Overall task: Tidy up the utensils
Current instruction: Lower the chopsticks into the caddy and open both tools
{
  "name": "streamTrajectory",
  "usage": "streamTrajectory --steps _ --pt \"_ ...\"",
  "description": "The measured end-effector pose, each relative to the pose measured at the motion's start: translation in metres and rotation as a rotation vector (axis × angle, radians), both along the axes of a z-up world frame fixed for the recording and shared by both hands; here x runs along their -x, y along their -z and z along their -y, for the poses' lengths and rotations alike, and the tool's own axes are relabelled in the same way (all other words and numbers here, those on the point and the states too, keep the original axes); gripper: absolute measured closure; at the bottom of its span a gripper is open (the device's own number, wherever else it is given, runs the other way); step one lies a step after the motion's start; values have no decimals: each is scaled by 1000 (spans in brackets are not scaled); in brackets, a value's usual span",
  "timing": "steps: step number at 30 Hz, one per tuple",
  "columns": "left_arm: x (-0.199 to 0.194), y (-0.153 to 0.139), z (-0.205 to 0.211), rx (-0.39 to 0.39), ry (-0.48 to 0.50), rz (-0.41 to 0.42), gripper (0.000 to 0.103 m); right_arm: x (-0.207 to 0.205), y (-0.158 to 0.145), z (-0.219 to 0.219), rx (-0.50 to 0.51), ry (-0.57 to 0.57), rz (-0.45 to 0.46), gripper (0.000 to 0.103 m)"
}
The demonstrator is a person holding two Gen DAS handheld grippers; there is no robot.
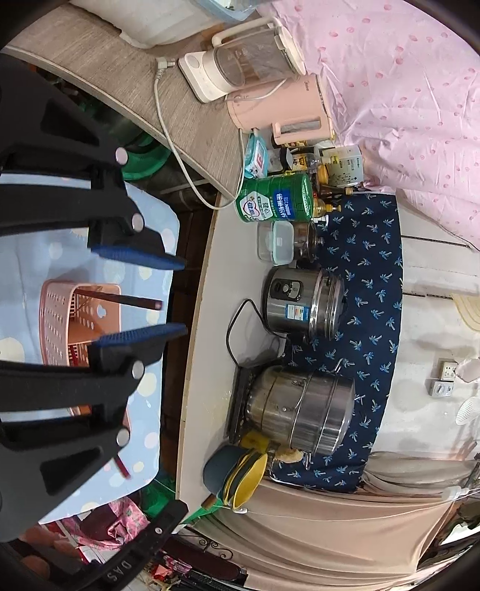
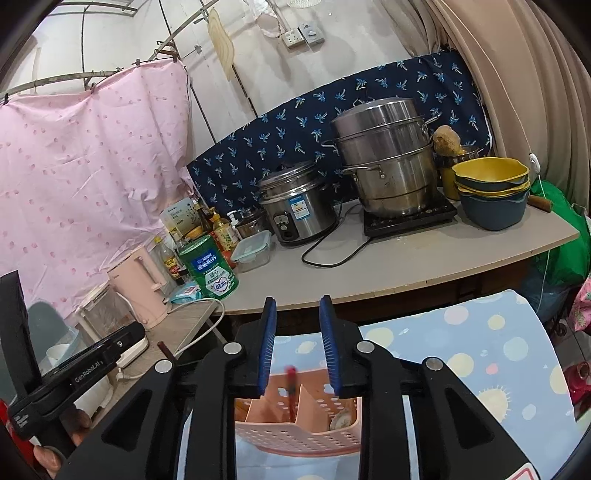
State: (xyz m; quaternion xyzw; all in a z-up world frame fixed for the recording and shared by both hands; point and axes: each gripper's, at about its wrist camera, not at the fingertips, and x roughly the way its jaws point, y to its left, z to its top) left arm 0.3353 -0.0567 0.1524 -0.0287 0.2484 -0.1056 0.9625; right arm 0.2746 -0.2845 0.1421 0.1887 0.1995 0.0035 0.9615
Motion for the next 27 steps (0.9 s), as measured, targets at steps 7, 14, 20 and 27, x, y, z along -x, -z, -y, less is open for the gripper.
streamTrajectory --steps 7,14,20,27 --pt "13 -2 3 -32 -8 10 69 15 -8 -6 24 -16 6 78" --pt "33 -5 2 -42 -4 8 69 40 -11 -13 28 -41 1 78" --pt "59 -1 0 -68 -6 3 68 68 -4 -22 55 -48 -15 78" --pt "94 8 -8 -70 2 -6 62 104 9 -36 93 -65 -48 78"
